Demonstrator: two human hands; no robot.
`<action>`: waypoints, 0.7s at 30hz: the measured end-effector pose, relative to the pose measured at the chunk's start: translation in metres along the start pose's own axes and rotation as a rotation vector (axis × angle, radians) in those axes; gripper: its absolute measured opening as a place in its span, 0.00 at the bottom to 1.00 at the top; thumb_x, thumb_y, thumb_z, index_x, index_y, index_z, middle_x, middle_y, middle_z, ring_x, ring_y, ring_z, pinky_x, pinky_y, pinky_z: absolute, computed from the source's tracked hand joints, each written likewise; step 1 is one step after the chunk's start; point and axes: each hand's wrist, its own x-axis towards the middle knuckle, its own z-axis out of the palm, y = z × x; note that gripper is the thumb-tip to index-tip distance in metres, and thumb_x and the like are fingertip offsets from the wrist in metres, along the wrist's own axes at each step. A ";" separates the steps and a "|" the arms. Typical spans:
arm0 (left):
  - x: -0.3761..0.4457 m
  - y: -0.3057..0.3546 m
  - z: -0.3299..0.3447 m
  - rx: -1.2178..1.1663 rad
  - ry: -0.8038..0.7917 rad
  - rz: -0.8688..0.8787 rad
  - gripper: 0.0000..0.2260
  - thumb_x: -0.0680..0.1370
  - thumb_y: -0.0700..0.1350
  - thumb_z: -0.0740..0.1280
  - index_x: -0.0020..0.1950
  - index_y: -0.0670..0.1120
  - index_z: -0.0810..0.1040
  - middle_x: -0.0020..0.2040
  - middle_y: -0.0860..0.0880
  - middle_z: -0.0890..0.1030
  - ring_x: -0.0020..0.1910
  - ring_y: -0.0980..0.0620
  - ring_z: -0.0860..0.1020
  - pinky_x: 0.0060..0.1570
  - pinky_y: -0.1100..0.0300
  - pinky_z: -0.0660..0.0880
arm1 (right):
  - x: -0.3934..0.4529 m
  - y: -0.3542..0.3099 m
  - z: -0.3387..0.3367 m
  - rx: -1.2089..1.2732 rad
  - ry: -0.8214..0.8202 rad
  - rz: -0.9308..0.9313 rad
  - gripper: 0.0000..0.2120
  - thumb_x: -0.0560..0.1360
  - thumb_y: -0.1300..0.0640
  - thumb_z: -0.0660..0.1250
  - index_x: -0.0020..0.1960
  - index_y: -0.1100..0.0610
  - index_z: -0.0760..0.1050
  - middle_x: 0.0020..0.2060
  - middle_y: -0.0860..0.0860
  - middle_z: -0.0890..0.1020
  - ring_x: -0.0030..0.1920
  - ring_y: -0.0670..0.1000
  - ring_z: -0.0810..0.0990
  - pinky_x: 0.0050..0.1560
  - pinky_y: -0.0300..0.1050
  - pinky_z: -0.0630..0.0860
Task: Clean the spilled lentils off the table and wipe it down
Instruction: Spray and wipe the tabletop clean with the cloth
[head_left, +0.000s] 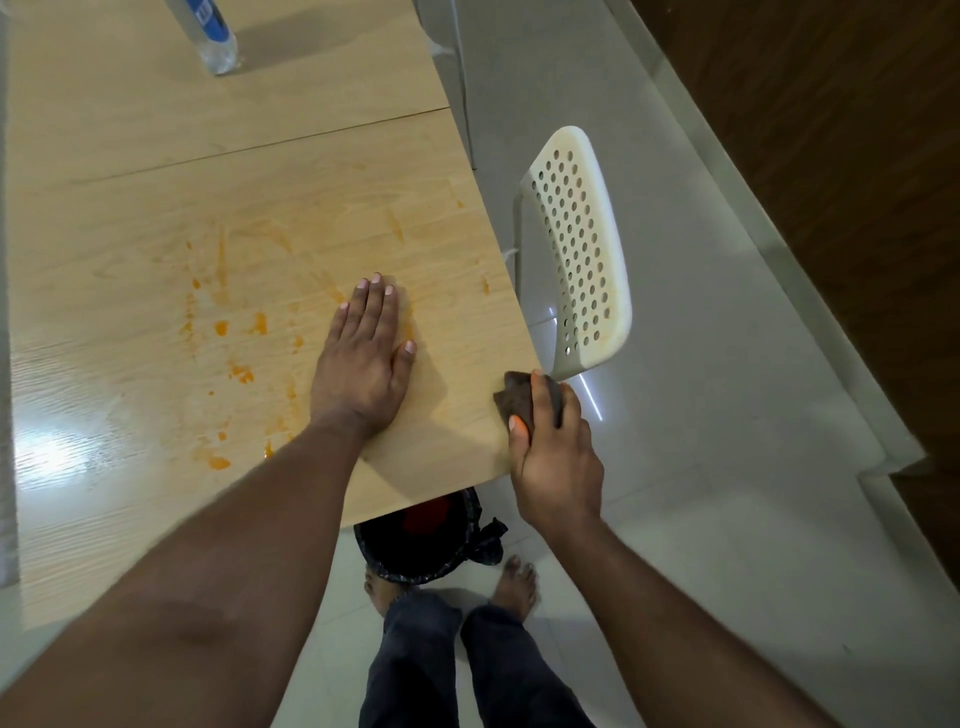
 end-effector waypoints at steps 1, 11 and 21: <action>0.000 0.000 0.000 0.004 0.004 0.000 0.31 0.87 0.57 0.46 0.87 0.44 0.45 0.87 0.46 0.45 0.85 0.50 0.41 0.84 0.49 0.45 | 0.003 -0.004 0.000 -0.013 0.009 0.008 0.29 0.85 0.39 0.49 0.84 0.45 0.49 0.78 0.56 0.64 0.68 0.59 0.73 0.54 0.60 0.81; -0.002 0.000 0.002 0.014 0.005 0.005 0.31 0.87 0.57 0.46 0.87 0.43 0.46 0.87 0.45 0.44 0.85 0.48 0.42 0.84 0.48 0.46 | 0.060 -0.047 -0.015 -0.040 0.009 0.051 0.31 0.86 0.41 0.53 0.84 0.48 0.48 0.68 0.59 0.71 0.63 0.62 0.75 0.51 0.63 0.77; -0.002 -0.002 -0.001 0.016 -0.023 0.008 0.32 0.86 0.57 0.44 0.86 0.42 0.46 0.87 0.44 0.44 0.86 0.47 0.42 0.84 0.46 0.46 | 0.012 -0.031 -0.001 -0.180 -0.013 0.069 0.32 0.85 0.39 0.46 0.85 0.49 0.45 0.81 0.63 0.59 0.78 0.66 0.63 0.68 0.67 0.71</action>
